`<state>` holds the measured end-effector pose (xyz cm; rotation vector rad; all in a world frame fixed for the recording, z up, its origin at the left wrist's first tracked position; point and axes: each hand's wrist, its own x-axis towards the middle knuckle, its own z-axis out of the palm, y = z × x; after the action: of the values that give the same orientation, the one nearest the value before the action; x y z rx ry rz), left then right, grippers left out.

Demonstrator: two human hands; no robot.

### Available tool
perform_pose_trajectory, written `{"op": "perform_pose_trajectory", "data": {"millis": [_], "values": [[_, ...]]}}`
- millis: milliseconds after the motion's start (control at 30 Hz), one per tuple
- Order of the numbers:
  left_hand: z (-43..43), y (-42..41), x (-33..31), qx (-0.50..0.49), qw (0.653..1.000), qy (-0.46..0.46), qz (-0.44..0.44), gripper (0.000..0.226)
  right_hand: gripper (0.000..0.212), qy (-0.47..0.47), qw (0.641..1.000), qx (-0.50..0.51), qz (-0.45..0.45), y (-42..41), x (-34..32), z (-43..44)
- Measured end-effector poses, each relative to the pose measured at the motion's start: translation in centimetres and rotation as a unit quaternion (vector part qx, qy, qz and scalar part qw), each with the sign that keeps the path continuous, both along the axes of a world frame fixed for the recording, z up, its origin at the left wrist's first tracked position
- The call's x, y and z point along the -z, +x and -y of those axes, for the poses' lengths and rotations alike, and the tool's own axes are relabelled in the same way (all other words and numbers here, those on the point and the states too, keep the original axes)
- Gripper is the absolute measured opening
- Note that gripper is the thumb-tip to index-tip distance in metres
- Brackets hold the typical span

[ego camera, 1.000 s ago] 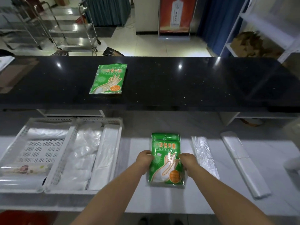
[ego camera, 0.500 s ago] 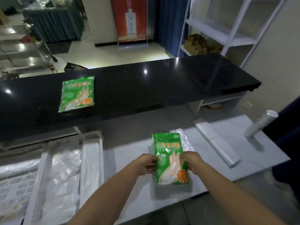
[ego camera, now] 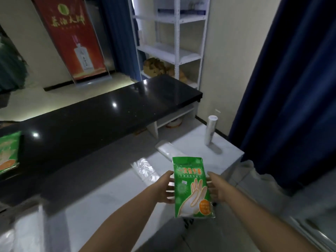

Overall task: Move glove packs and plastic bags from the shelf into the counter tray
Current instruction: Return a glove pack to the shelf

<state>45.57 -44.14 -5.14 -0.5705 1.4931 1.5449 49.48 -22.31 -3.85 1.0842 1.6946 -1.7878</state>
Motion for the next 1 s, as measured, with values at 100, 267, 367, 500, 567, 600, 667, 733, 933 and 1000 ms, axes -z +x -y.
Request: {"op": "perform_pose_trajectory", "data": {"millis": [100,267,367,500,567,600,667,733,933,1000], "values": [[-6.2,-0.1,0.3,0.037,0.999,-0.002,0.001,0.047,0.033,-0.030,0.998,0.047,0.010,1.7,-0.3,-6.3],[-17.1,-0.2,0.9,0.066,0.998,-0.020,-0.006,0.052,0.031,-0.064,0.993,0.098,-0.001,4.3,-1.1,-16.4],[-23.0,0.0,1.2,0.082,0.996,-0.018,0.002,0.057,0.028,-0.061,0.992,0.109,-0.002,5.7,-1.2,-21.4],[-29.7,0.2,0.7,0.120,0.993,-0.017,0.000,0.063,0.031,-0.069,0.985,0.158,0.012,6.5,-0.6,-27.1],[-32.4,-0.3,0.9,0.133,0.991,-0.022,-0.004,0.066,0.035,-0.072,0.981,0.177,0.018,6.3,-0.3,-29.4],[-33.6,-0.7,1.1,0.138,0.990,-0.025,-0.004,0.065,0.036,-0.075,0.979,0.188,0.019,6.1,0.0,-30.5],[-35.9,-1.8,1.2,0.150,0.988,-0.024,0.000,0.063,0.039,-0.078,0.974,0.209,0.026,5.3,0.5,-32.5],[-37.9,-3.3,1.5,0.155,0.988,-0.021,0.007,0.063,0.045,-0.080,0.970,0.229,0.031,4.1,1.2,-34.5],[-43.5,-10.3,3.2,0.170,0.985,-0.008,0.017,0.065,0.049,-0.069,0.967,0.240,0.048,-1.8,1.7,-39.5],[-45.1,-12.9,3.3,0.165,0.986,-0.002,0.022,0.065,0.054,-0.069,0.966,0.245,0.055,-4.8,2.1,-41.1]]}}
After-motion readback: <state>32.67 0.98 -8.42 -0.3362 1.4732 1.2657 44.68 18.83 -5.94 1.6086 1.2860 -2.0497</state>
